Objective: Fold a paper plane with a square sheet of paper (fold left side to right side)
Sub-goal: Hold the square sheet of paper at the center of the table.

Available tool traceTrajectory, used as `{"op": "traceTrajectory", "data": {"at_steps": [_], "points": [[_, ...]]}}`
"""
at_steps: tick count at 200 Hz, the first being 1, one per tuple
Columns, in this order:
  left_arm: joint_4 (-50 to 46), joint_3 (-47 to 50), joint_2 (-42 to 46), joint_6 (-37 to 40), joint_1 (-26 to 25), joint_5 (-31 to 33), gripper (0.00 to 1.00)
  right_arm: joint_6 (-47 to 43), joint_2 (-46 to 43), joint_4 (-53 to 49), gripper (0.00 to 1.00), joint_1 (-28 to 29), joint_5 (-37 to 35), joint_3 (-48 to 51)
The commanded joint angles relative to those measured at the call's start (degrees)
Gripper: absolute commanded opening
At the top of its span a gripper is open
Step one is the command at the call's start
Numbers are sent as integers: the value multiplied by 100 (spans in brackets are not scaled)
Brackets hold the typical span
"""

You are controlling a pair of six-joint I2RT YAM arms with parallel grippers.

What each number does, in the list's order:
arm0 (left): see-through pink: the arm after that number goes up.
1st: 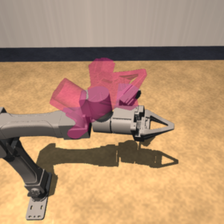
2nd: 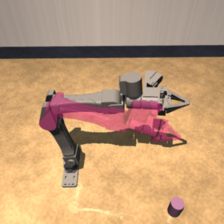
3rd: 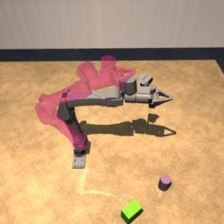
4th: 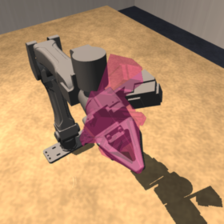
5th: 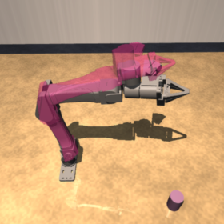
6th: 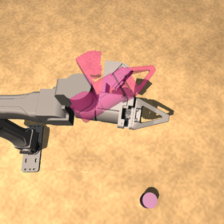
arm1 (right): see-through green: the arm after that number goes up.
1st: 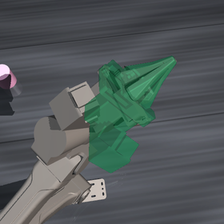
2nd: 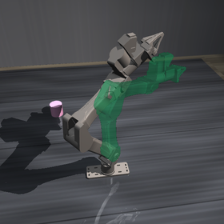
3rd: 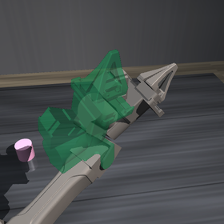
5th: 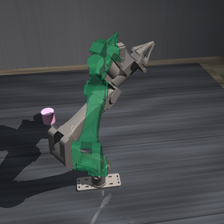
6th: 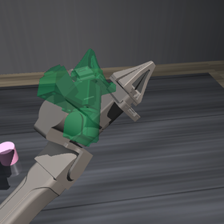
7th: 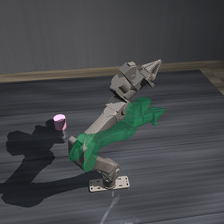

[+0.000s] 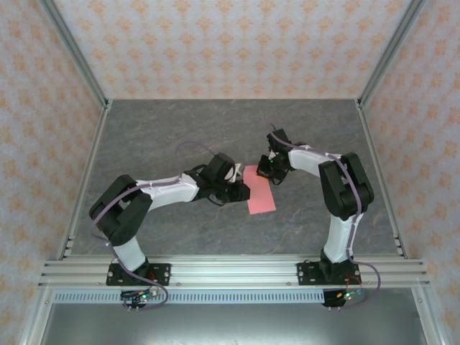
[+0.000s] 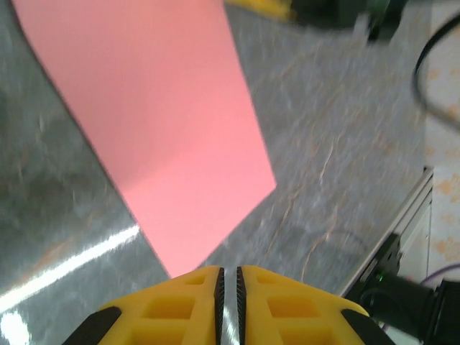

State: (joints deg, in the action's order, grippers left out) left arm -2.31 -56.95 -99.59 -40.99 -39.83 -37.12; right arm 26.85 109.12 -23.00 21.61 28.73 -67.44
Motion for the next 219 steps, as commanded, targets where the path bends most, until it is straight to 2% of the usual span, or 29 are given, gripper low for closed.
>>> {"op": "traceTrajectory", "data": {"at_steps": [1, 61, 86, 97, 112, 136, 169, 219], "points": [[-116, -558, -442, 111, -24, -120, 16, 99, -195, -73, 6, -25, -5, 91], [-203, -1126, -1397, 119, 46, 51, 16, 109, -488, 95, 11, -23, 70, 63], [-110, -1121, -1511, 75, 46, 30, 16, -107, -865, -163, 17, -25, -230, -113], [-78, -1124, -1511, 65, 47, 39, 16, -199, -1090, -319, 27, -30, -388, -147], [-95, -1177, -1551, 65, 46, 45, 16, -317, -1317, -545, 30, -33, -484, -108], [-142, -1247, -1620, 65, 46, 39, 16, -368, -1794, -810, 27, -2, -256, 302], [-241, -1239, -1631, 100, 46, 65, 16, -151, -2430, -847, 15, 297, 94, 1135], [-328, -1266, -1616, 118, 50, 127, 16, 305, -2096, -499, 10, 653, 15, 1942]]}}
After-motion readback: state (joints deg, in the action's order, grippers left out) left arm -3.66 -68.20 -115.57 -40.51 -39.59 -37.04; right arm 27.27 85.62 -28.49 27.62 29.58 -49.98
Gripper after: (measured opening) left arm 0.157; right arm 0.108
